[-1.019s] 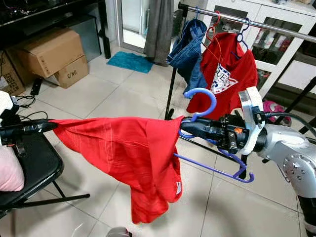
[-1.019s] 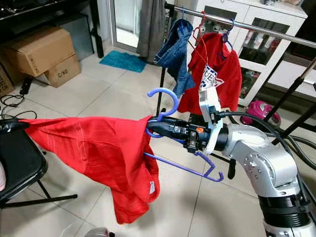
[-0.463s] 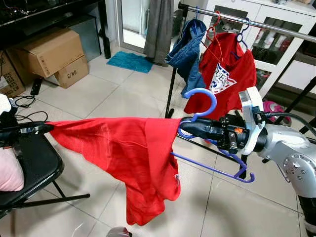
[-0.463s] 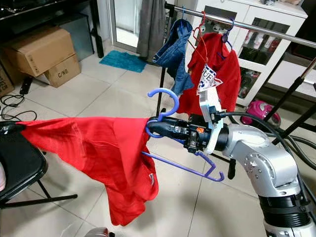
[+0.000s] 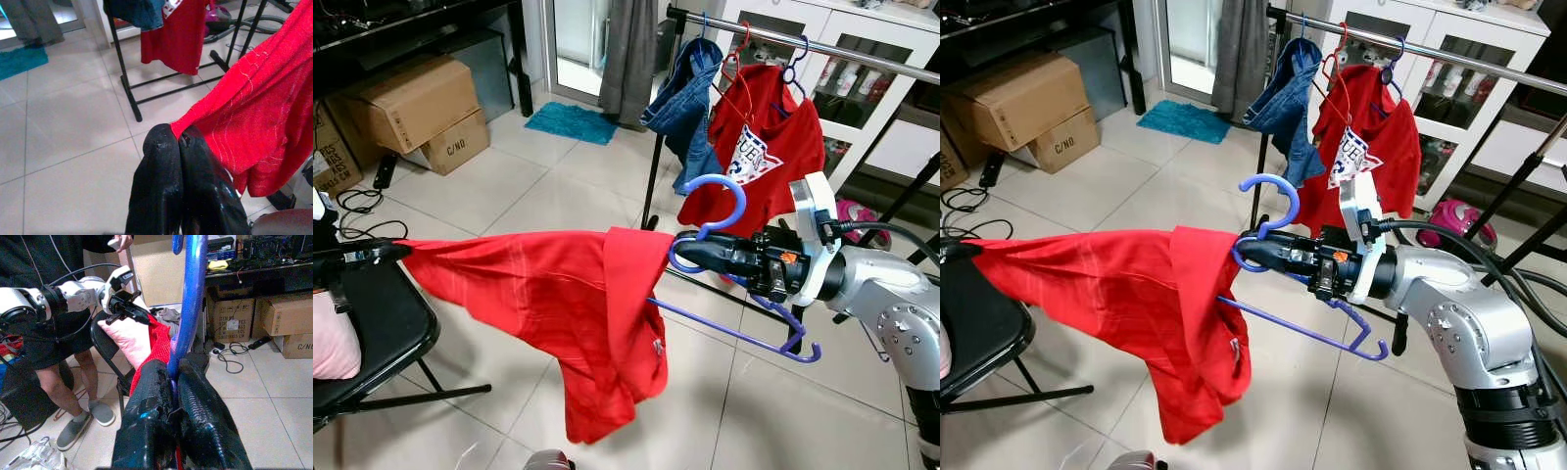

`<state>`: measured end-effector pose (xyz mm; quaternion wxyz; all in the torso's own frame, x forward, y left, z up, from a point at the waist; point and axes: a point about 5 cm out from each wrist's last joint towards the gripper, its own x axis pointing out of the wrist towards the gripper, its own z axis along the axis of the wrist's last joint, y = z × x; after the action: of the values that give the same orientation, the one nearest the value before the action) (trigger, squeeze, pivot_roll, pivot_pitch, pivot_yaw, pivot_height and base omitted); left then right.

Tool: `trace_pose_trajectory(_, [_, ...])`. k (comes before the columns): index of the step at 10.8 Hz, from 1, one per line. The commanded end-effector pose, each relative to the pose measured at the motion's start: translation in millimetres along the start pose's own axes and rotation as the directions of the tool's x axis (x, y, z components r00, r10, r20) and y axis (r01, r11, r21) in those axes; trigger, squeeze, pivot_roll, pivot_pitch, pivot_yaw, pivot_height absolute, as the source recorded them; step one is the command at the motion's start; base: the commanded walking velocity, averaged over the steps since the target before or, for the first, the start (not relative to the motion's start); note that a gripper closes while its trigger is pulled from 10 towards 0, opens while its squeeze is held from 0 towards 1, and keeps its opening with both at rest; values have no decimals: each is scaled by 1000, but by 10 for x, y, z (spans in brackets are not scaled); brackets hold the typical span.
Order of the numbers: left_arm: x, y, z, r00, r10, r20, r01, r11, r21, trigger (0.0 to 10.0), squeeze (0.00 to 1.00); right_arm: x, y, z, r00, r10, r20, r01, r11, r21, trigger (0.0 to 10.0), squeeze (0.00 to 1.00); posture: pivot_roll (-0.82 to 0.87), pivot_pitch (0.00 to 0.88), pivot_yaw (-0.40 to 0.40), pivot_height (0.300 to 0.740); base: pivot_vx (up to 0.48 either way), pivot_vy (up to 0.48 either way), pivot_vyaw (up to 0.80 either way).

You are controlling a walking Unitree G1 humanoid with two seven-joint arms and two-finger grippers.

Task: Hang hanger

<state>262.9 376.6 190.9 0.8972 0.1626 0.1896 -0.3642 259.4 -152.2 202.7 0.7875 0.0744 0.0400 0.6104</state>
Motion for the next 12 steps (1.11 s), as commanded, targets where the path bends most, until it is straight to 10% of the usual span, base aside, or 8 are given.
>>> trace_pose_trajectory(1, [32, -1, 43, 1000, 4, 28, -4, 1000, 23, 10000, 302, -24, -8, 110, 1000, 3, 21, -2, 999, -51, 10000, 0, 77, 0, -51, 740, 0, 0, 0])
trace_pose_trajectory(2, [129, -16, 96, 998, -12, 60, 10, 999, 42, 10000, 1000, -15, -12, 111, 1000, 1, 23, 0, 999, -52, 10000, 0, 77, 0, -51, 740, 0, 0, 0])
trace_pose_trajectory(8, [224, 72, 430, 971, 94, 218, -135, 974, 184, 10000, 1000, 6, -120, 52, 989, -149, 10, 149, 988, -34, 10000, 0, 70, 0, -45, 740, 0, 0, 0])
trace_pose_trajectory(12, [1214, -507, 846, 897, -54, 439, -16, 988, 155, 10000, 1000, 187, -329, 5, 908, -417, 43, 416, 909, 18, 10000, 0, 81, 0, -75, 740, 0, 0, 0])
